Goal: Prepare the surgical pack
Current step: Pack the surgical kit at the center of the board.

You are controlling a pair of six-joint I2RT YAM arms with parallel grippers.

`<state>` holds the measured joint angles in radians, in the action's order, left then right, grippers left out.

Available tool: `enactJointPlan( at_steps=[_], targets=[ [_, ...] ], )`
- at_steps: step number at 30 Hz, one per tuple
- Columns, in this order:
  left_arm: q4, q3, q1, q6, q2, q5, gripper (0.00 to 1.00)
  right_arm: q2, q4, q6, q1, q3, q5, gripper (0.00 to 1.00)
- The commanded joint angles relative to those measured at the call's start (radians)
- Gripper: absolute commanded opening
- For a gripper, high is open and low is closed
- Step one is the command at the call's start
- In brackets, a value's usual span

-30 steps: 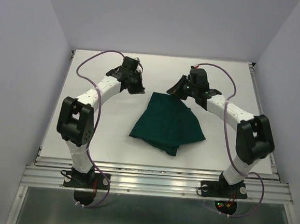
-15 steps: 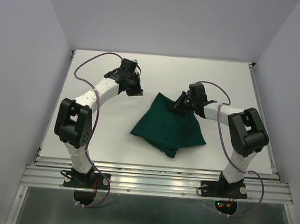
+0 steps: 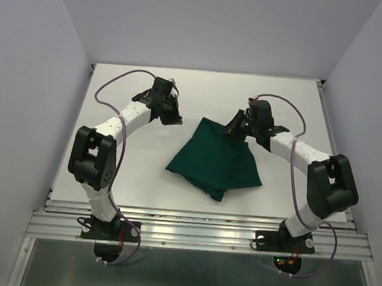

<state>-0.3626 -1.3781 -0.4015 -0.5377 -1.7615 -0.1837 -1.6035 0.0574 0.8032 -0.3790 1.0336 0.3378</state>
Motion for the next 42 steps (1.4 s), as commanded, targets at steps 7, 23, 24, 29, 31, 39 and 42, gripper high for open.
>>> enactJointPlan(
  at_steps=[7, 23, 24, 29, 31, 39, 42],
  targets=[
    [0.068, 0.154, -0.082, -0.011, 0.135, -0.135, 0.00, -0.144, -0.005, -0.021, 0.054, 0.046, -0.071, 0.01],
    [0.163, 0.490, -0.142, 0.007, 0.364, -0.194, 0.00, -0.110, -0.016, -0.006, 0.017, 0.173, 0.061, 0.03],
    [0.151, 0.482, -0.142, 0.015, 0.375, -0.191, 0.00, -0.121, -0.018, -0.007, 0.002, 0.187, 0.060, 0.03],
    [0.163, 0.510, -0.142, 0.028, 0.402, -0.252, 0.00, -0.239, -0.045, 0.031, -0.008, 0.253, 0.090, 0.03],
    [0.194, 0.540, -0.142, 0.024, 0.392, -0.275, 0.00, -0.278, -0.079, 0.034, -0.008, 0.273, 0.093, 0.03],
    [0.290, 0.646, -0.143, 0.010, 0.289, -0.290, 0.00, -0.426, -0.082, 0.030, 0.002, 0.324, 0.036, 0.02],
    [0.248, 0.630, -0.143, 0.024, 0.338, -0.271, 0.00, -0.402, -0.079, 0.025, 0.011, 0.322, 0.046, 0.02]
  ],
)
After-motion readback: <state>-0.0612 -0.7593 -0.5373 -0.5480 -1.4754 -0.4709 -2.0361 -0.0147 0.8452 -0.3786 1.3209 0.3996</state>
